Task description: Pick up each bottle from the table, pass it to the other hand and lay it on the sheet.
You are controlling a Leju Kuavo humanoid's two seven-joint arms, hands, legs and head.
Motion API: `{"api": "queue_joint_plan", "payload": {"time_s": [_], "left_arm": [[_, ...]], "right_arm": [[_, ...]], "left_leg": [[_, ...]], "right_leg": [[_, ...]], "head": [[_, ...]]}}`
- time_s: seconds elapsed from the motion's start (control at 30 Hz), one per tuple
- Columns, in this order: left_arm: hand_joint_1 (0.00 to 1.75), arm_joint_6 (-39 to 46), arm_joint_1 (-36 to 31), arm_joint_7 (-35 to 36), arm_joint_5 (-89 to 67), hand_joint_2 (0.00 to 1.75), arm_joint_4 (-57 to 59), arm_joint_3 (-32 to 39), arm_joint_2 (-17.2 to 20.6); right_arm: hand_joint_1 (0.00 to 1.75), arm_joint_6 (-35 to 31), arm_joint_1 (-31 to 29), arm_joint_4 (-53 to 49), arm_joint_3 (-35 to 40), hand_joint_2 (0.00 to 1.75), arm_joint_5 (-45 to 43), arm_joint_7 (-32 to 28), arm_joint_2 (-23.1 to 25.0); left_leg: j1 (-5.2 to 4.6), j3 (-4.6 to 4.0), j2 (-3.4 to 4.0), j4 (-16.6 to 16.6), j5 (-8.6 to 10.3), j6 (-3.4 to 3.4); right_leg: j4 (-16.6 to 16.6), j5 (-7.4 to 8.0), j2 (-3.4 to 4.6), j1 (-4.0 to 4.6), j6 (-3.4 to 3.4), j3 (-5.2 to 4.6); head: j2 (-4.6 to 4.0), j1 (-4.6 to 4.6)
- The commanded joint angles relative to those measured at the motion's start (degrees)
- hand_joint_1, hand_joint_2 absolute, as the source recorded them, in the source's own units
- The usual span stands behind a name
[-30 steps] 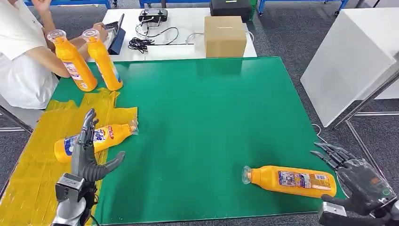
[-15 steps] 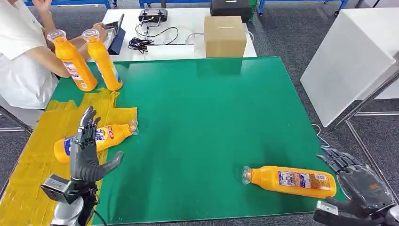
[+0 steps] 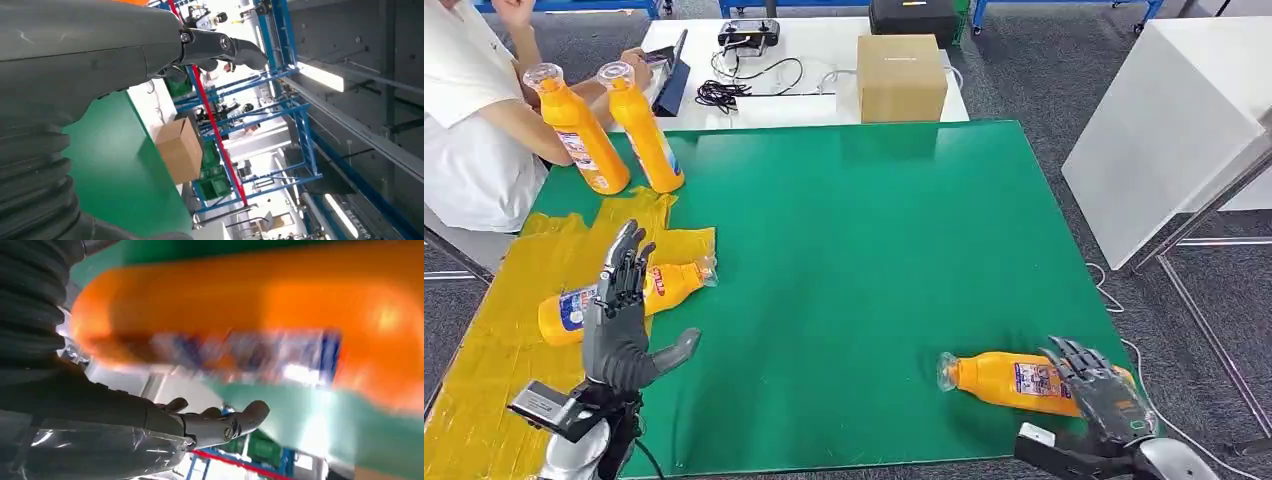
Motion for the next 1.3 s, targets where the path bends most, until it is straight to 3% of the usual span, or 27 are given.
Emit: {"api": "queue_joint_plan", "payload": {"time_s": [0.03,0.13,0.23,0.27,0.3,0.33,0.8,1.0,1.2,1.3], "left_arm": [[0.0,-0.6,-1.48,0.28,0.02,1.75,3.06,-0.18,-1.11],[0.0,-0.84,-1.47,0.4,-0.04,1.75,3.35,-0.14,-1.22],[0.0,-1.19,-1.54,1.16,-0.31,1.75,4.05,0.11,-1.92],[0.0,-1.19,-1.62,1.27,-0.36,1.75,4.32,0.23,-2.29],[0.0,-1.32,-1.73,1.44,-0.35,1.75,4.6,0.34,-2.48],[0.0,-1.36,-1.91,1.51,-0.31,1.75,4.78,0.36,-2.58],[0.0,-2.21,-2.75,1.79,0.72,1.75,5.86,0.8,-2.57],[0.0,-3.3,-5.12,1.34,2.06,1.75,9.3,0.29,-2.14],[0.0,-3.22,-3.79,1.28,2.14,1.75,7.11,1.16,-2.57],[0.0,-3.1,-1.77,2.38,1.27,1.75,4.2,1.98,-3.08]], "right_arm": [[0.0,-0.91,-10.12,18.32,6.94,1.75,5.23,5.06,7.3],[0.0,-0.72,-11.2,20.29,7.01,1.75,6.99,6.82,7.9],[0.0,0.96,-13.45,24.9,6.53,1.75,11.72,12.74,9.59],[0.21,1.44,-14.07,26.27,6.15,1.75,12.74,13.64,10.28],[1.38,2.42,-14.37,27.3,5.92,1.75,13.7,13.9,10.49],[1.75,3.25,-14.45,27.7,5.9,1.75,13.92,13.8,10.42],[1.75,8.3,-13.53,25.96,6.98,1.75,13.46,12.89,7.88],[1.75,14.31,-12.05,22.19,11.05,1.75,6.63,10.04,-0.2],[1.75,7.51,-18.68,25.29,11.48,1.75,11.07,10.74,6.19],[1.75,-2.78,-20.45,22.57,8.32,1.75,14.69,11.42,13.4]], "left_leg": [[0.14,0.34,0.12,-0.19,-0.02,-0.07],[0.14,0.34,0.27,-0.13,-0.01,-0.05],[0.15,0.52,0.31,-0.18,0.01,-0.09],[0.16,0.56,0.35,-0.22,0.02,-0.09],[0.19,0.67,0.33,-0.15,-0.08,-0.07],[0.23,0.71,0.32,-0.19,-0.1,-0.07],[0.15,1.13,-0.09,-0.16,-0.08,0.19],[0.12,1.12,-0.25,-0.13,-0.11,0.23],[0.15,1.2,0.07,-0.17,-0.14,0.26],[0.14,1.13,0.35,-0.15,-0.2,0.25]], "right_leg": [[-0.34,0.08,0.09,0.13,0.0,0.39],[-0.26,0.07,0.17,0.15,0.0,0.35],[-0.3,0.14,0.27,0.14,-0.01,0.44],[-0.34,0.17,0.31,0.15,0.0,0.44],[-0.3,0.12,0.31,0.18,-0.02,0.3],[-0.39,0.19,0.3,0.21,-0.01,0.11],[-0.57,0.06,-0.01,0.14,0.08,0.75],[-0.64,0.03,-0.25,0.11,0.13,0.84],[-0.74,0.14,0.06,0.14,0.13,0.88],[-0.67,0.17,0.28,0.15,0.11,0.85]], "head": [[0.0,0.0],[0.0,0.0],[0.0,0.0],[0.0,0.02],[0.0,0.05],[0.0,0.05],[0.0,0.07],[0.0,0.02],[0.0,0.05],[0.0,0.02]]}}
